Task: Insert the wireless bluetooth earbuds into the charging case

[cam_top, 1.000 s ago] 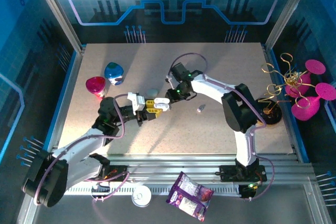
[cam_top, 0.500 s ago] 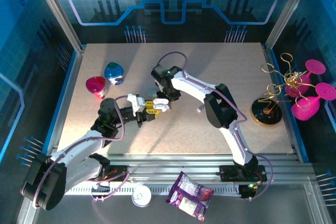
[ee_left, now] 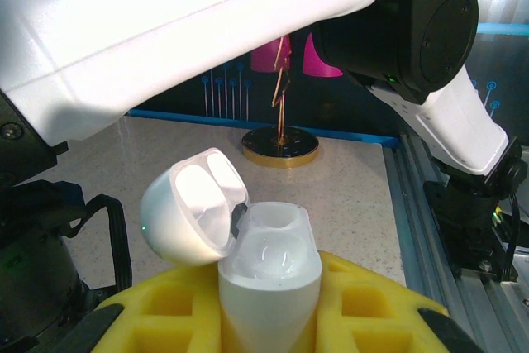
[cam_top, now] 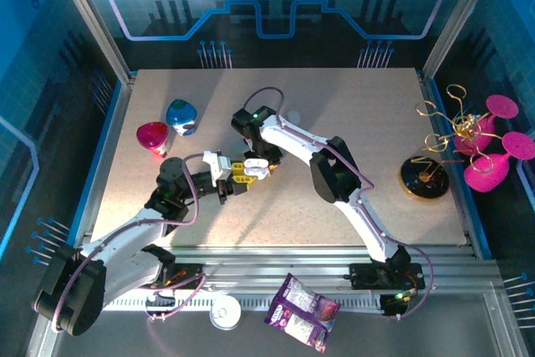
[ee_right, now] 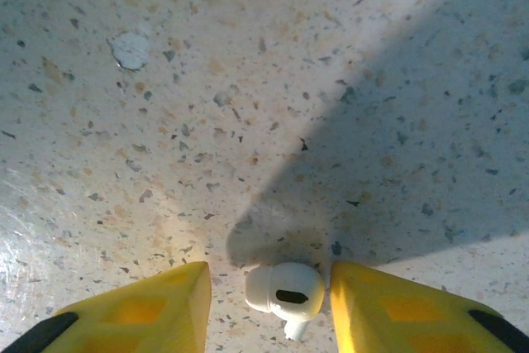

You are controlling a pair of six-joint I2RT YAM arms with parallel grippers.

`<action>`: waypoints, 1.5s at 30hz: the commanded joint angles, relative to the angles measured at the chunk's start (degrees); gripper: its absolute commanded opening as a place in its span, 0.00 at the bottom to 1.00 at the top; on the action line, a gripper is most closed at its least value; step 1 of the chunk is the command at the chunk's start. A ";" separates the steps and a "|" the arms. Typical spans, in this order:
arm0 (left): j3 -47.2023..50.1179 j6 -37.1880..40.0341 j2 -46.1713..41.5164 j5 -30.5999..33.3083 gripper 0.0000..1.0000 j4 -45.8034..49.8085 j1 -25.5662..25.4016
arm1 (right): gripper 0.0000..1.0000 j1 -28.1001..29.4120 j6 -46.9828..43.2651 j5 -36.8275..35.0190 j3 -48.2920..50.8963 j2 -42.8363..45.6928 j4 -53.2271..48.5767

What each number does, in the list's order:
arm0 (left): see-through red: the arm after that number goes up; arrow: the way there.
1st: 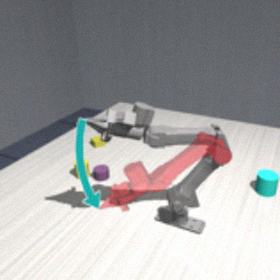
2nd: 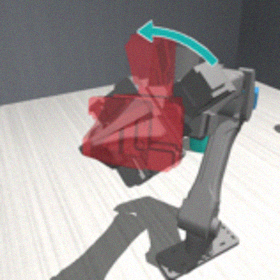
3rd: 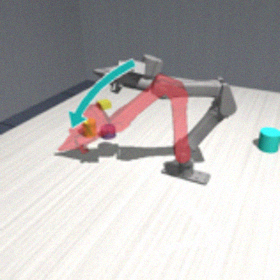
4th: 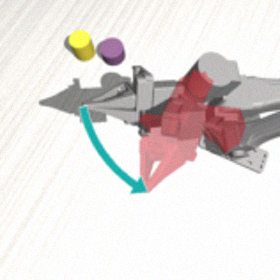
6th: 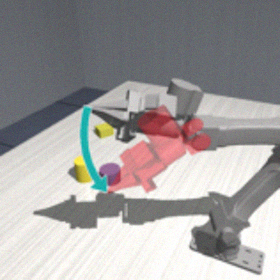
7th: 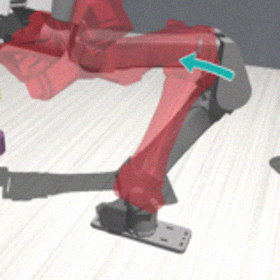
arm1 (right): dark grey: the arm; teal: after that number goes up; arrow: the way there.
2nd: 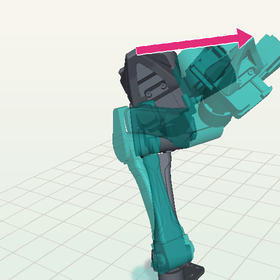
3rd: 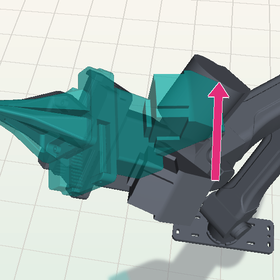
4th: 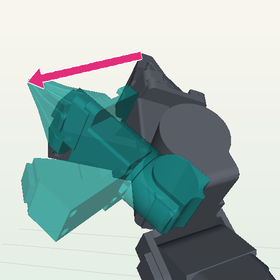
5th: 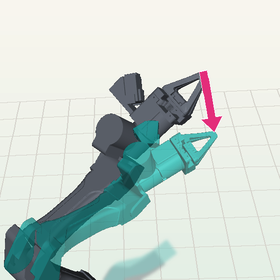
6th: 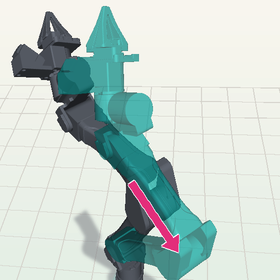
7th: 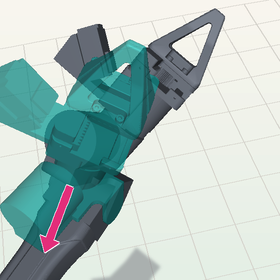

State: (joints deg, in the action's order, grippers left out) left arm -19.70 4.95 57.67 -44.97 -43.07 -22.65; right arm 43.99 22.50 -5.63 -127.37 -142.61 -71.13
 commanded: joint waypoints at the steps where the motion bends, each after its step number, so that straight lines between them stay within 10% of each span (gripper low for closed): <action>1: 0.37 1.54 -0.60 0.39 0.14 -0.43 -0.23 | 0.40 0.92 0.45 -0.63 -2.00 -1.70 -3.97; 25: 0.54 1.03 -0.45 1.29 0.15 -0.70 -0.62 | 0.26 0.84 -1.24 -2.08 4.04 4.84 1.63; 45: 0.18 -5.31 6.06 8.21 0.15 -6.63 -0.60 | 0.25 -4.70 -4.39 -1.03 38.58 40.51 29.45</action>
State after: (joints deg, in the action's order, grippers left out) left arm -19.70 1.83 62.30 -38.94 -45.91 -23.05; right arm 39.99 19.42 -5.85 -91.39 -106.78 -47.79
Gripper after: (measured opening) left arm 0.217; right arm 0.253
